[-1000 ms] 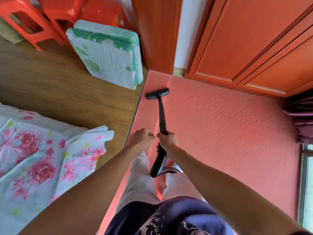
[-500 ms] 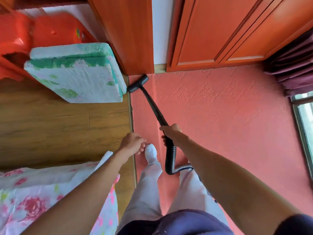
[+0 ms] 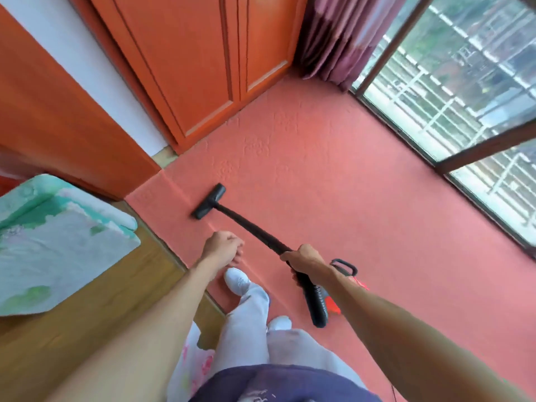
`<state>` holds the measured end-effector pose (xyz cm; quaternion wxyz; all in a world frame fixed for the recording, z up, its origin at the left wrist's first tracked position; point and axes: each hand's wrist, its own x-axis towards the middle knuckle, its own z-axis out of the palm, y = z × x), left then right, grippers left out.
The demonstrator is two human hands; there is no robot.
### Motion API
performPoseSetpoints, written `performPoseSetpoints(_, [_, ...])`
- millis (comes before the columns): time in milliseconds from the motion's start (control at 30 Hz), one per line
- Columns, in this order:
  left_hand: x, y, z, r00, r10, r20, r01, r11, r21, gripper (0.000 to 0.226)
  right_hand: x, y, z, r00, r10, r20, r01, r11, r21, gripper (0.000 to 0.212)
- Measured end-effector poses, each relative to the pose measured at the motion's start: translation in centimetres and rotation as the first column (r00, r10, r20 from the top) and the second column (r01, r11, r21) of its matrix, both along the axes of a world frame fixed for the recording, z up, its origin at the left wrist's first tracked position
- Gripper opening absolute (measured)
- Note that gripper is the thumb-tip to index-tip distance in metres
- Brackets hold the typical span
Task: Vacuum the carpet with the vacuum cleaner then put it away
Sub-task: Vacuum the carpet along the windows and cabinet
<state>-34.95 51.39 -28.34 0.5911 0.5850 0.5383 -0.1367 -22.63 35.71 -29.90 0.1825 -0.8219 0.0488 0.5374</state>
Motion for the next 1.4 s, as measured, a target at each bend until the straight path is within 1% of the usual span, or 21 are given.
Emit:
performPoseSetpoints(100, [2.4,-3.6,0.2,0.99,-0.142,0.018,0.142,0.99,-0.012,0.012,-0.7,-6.8,1.4,0.995,-0.074,0.059,0.075,0.997,-0.017,0.021])
performPoseSetpoints(167, [3.2,-6.8,0.6,0.969,-0.245,0.013,0.245,0.969,-0.014,0.013,-2.2,-11.3,2.1,0.98,-0.176,0.089,0.179,0.984,-0.016,0.017])
performPoseSetpoints(267, [3.6,-11.7,0.8,0.904,-0.427,0.02,0.427,0.904,-0.031,0.02,-5.2,-16.7,2.9,0.928,-0.353,0.116,0.358,0.933,-0.024,0.013])
performPoseSetpoints(367, [2.9,-15.6,0.6,0.836,-0.549,0.007,0.549,0.835,-0.034,0.021,-8.4,-20.2,2.7,0.843,-0.528,0.105,0.533,0.846,-0.019,0.016])
performPoseSetpoints(433, [2.3,-17.6,0.9,0.791,-0.611,-0.009,0.611,0.791,-0.035,0.02,-10.8,-21.4,2.5,0.762,-0.645,0.067,0.646,0.763,-0.001,0.017])
performPoseSetpoints(567, [2.2,-19.2,1.7,0.714,-0.699,-0.04,0.697,0.715,-0.056,0.019,-13.2,-21.9,2.1,0.61,-0.792,-0.028,0.792,0.609,0.04,0.018])
performPoseSetpoints(667, [3.0,-18.7,2.4,0.698,-0.714,-0.045,0.713,0.7,-0.038,0.017,-12.6,-20.6,1.2,0.545,-0.833,-0.091,0.838,0.542,0.059,0.021])
performPoseSetpoints(733, [3.8,-17.8,2.7,0.703,-0.711,-0.034,0.71,0.703,-0.023,0.017,-11.6,-18.6,0.5,0.484,-0.86,-0.162,0.875,0.477,0.082,0.017])
performPoseSetpoints(800, [4.7,-16.5,3.2,0.708,-0.706,-0.02,0.706,0.708,-0.027,0.016,-10.1,-15.9,-0.5,0.448,-0.868,-0.213,0.894,0.439,0.092,0.016])
performPoseSetpoints(933, [6.6,-12.9,3.7,0.733,-0.68,-0.004,0.679,0.732,-0.046,0.017,-5.6,-9.8,-1.5,0.423,-0.866,-0.267,0.906,0.405,0.122,0.017])
performPoseSetpoints(1033, [8.5,-9.4,3.6,0.754,-0.657,0.014,0.656,0.752,-0.059,0.016,-1.4,-6.5,-0.7,0.391,-0.864,-0.316,0.92,0.364,0.143,0.021])
performPoseSetpoints(1100, [9.4,-7.0,3.6,0.775,-0.632,0.015,0.631,0.771,-0.086,0.013,0.4,-5.1,0.6,0.364,-0.839,-0.405,0.93,0.349,0.113,0.029])
performPoseSetpoints(1167, [10.6,-4.6,3.5,0.781,-0.625,-0.009,0.621,0.777,-0.1,0.012,1.3,-4.0,2.0,0.361,-0.803,-0.474,0.924,0.377,0.064,0.034])
performPoseSetpoints(1267, [12.4,-2.1,2.9,0.781,-0.622,-0.064,0.615,0.783,-0.095,0.014,0.2,-2.9,4.8,0.311,-0.773,-0.553,0.932,0.363,0.016,0.034])
performPoseSetpoints(1300, [13.1,-1.8,2.7,0.776,-0.627,-0.074,0.621,0.779,-0.084,0.015,-0.6,-2.7,5.4,0.287,-0.774,-0.565,0.939,0.343,0.006,0.034])
performPoseSetpoints(1333, [13.8,-1.7,2.7,0.767,-0.637,-0.078,0.633,0.771,-0.075,0.016,-1.5,-2.6,5.7,0.247,-0.784,-0.57,0.953,0.302,-0.003,0.034])
performPoseSetpoints(1400, [15.4,-2.2,2.9,0.745,-0.664,-0.058,0.661,0.748,-0.064,0.018,-2.8,-2.2,6.0,0.14,-0.813,-0.566,0.981,0.193,-0.035,0.033])
